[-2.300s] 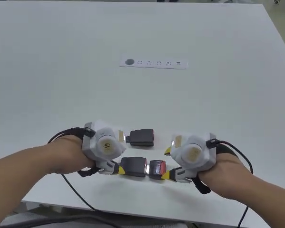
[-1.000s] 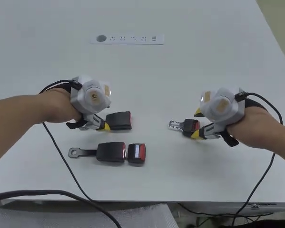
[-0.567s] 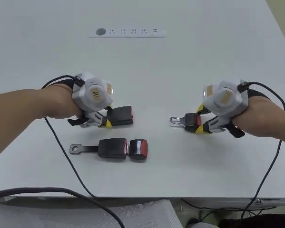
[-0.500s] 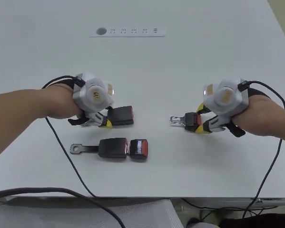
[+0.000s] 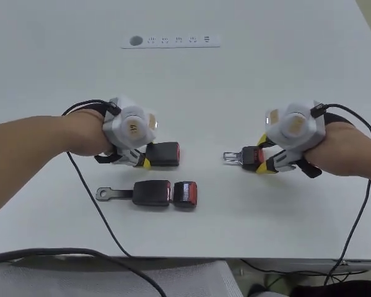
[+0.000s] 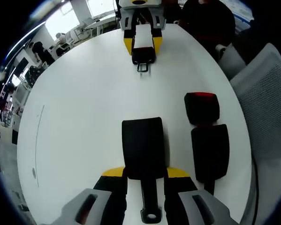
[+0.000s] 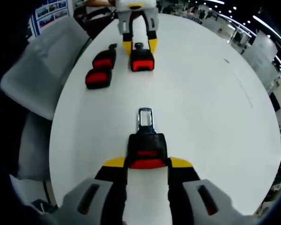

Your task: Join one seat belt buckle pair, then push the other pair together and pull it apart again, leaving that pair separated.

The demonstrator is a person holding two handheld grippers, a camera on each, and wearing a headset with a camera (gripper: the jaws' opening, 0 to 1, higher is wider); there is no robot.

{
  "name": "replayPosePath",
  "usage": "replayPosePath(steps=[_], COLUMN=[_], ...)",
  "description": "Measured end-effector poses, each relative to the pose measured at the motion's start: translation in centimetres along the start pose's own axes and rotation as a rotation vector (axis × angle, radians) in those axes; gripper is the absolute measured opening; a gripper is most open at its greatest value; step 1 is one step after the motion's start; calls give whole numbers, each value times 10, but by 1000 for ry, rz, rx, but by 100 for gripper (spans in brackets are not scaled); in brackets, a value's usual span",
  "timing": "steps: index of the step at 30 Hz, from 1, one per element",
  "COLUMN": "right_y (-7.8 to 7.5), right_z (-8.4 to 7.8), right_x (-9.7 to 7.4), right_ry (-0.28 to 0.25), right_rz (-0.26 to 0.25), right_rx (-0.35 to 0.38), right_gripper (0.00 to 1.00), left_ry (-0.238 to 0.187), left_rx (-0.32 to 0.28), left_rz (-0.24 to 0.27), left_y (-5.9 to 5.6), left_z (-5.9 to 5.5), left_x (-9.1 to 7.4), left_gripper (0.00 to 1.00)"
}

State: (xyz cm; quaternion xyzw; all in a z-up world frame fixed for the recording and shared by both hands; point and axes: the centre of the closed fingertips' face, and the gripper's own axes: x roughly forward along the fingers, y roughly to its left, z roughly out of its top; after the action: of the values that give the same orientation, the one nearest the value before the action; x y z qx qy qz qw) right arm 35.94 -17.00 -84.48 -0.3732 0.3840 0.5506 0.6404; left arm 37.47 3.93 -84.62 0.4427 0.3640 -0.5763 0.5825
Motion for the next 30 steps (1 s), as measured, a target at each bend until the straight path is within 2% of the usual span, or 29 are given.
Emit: replayPosePath(steps=[12, 23, 30], right_y=[3, 1, -6], right_z=[35, 75, 82], right_x=[14, 36, 45], right_ry=[-19, -32, -17], right_rz=[4, 8, 20], right_rx=[-5, -26, -38], right_gripper=[32, 32, 32], left_ry=[0, 11, 11], left_rx=[-8, 5, 7], left_rz=[-7, -19, -21], left_y=[-2, -1, -2], left_z=[0, 0, 0], left_x=[0, 1, 1], left_gripper=[30, 30, 30])
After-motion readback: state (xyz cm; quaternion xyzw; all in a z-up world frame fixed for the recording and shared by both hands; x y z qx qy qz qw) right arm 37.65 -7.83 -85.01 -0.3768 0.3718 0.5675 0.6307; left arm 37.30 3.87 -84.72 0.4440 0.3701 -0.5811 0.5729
